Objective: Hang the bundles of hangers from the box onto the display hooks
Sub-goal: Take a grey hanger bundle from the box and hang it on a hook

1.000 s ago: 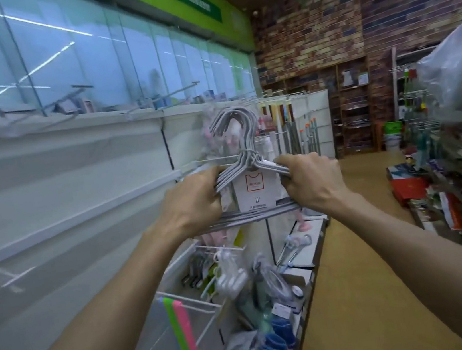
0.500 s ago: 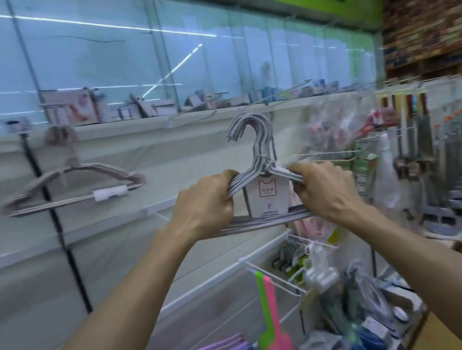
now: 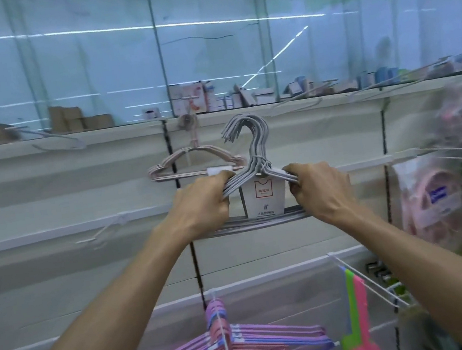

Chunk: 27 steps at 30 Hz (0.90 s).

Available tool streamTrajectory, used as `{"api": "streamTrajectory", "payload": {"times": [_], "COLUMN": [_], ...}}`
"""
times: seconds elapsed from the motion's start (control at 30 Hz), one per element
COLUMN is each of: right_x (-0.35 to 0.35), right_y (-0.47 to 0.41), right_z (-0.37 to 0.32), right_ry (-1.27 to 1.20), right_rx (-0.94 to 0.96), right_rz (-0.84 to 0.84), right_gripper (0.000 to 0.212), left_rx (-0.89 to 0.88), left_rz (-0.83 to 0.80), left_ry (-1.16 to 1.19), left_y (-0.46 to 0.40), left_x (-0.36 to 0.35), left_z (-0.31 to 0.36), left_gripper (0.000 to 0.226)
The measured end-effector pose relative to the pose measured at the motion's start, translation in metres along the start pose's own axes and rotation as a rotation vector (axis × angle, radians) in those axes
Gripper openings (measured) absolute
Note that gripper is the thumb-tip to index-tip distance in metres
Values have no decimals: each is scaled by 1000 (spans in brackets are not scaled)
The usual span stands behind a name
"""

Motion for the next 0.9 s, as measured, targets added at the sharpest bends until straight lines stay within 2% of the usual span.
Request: {"api": "streamTrajectory", "payload": {"times": [0.43,0.73,0.9], "right_x": [-42,-70,-90], "right_y": [-54,-94,-121], "right_z": [-169,-270,-308], "right_ry": [-190,-239,-238], "right_rx": [199,212,178], "right_rz": [47,23,19], "right_gripper": [25,23,22], "left_rx": [192,215,240], "left_rz": [41,78,95], "left_ry": [-176,-160,-132], "left_y": [56,64,49], "left_x": [83,112,116], "left_z": [-140,-246,-298], "left_gripper": [41,37,24]}}
Point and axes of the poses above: each hand's wrist, its own y-axis away from the middle knuckle, its own x-axis out of the back of the hand, z = x × y, the point moved 2 cm from there along -y, towards the middle knuckle, and after that the axes turned 1 degree about -x, right-handed, at the moved point
